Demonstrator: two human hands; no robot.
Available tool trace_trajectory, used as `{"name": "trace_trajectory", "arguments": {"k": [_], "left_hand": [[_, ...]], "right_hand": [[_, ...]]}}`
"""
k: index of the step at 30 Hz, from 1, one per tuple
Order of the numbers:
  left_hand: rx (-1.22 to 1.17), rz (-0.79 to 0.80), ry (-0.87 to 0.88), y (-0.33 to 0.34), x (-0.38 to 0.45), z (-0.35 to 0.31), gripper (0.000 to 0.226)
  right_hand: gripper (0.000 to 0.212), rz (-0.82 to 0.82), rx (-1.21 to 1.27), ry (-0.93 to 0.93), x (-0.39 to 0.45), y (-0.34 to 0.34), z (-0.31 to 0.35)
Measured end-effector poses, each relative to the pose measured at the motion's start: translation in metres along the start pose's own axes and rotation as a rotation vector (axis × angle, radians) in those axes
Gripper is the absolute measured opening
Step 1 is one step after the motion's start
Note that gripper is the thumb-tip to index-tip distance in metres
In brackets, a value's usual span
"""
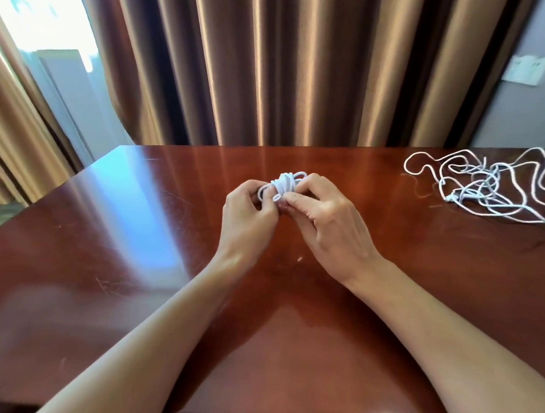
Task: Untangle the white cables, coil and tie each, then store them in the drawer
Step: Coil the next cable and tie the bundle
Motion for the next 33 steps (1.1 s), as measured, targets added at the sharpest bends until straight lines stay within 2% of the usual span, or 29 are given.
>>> {"name": "trace_trajectory", "arguments": {"k": [8, 11, 13, 16, 18, 21, 27, 33], "left_hand": [[-0.097, 0.077, 0.101, -0.002, -0.012, -0.02, 0.011], [-0.14, 0.107, 0.148, -0.001, -0.018, -0.028, 0.015], [-0.171, 0.121, 0.174, 0.0, -0.02, -0.032, 0.016], [-0.215, 0.173, 0.149, 0.003, -0.019, -0.032, 0.02], [-0.229, 0.207, 0.121, 0.006, -0.018, -0.028, 0.023], [-0.23, 0.22, 0.122, 0.007, -0.018, -0.027, 0.023], [-0.18, 0.228, 0.193, 0.01, -0.025, -0.031, 0.021], [-0.22, 0.247, 0.145, 0.009, -0.019, -0.026, 0.017]], "right_hand": [[0.02, -0.102, 0.213, 0.32, -0.007, -0.004, -0.022], [0.017, -0.184, 0.519, 0.528, -0.013, 0.003, -0.025], [0.013, -0.291, 0.824, 0.71, -0.019, 0.013, -0.025], [0.019, -0.411, 1.313, 0.975, -0.028, 0.034, -0.018], [0.02, -0.42, 1.437, 1.04, -0.028, 0.037, -0.015], [0.015, -0.411, 1.446, 1.046, -0.025, 0.032, -0.017], [0.002, -0.454, 1.307, 1.089, -0.029, 0.027, -0.024], [0.006, -0.518, 1.224, 1.089, -0.028, 0.024, -0.024]]}}
Point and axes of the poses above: each hand's wrist, its own x-axis towards the middle knuckle, its own y-axis out of the palm, z = x × y, the point moved 8 cm from there along x, towards the middle knuckle, and after that the axes turned 15 degrees about -y, right-handed, at the moved point
